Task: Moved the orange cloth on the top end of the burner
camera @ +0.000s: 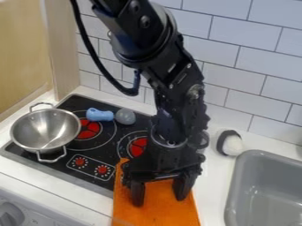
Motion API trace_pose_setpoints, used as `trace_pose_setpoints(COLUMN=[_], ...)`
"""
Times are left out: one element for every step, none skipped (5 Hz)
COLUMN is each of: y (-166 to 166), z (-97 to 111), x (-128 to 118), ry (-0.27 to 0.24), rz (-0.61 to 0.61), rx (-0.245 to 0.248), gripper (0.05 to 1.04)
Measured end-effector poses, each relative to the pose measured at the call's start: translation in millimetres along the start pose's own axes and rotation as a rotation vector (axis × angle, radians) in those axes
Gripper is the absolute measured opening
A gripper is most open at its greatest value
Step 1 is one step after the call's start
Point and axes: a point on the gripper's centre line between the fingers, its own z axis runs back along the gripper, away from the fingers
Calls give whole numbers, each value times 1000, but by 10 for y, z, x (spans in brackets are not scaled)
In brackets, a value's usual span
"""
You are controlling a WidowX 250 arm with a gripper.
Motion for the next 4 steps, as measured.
trace_pose_setpoints(y=[-22, -106, -179, -241], z=[-28, -28, -22, -5], x=[36, 121, 250, 395], ry=[4, -10, -29, -44], rz=[-13, -25, -15, -9], rx=[3, -5, -15, -28], gripper=[999, 999, 999, 999])
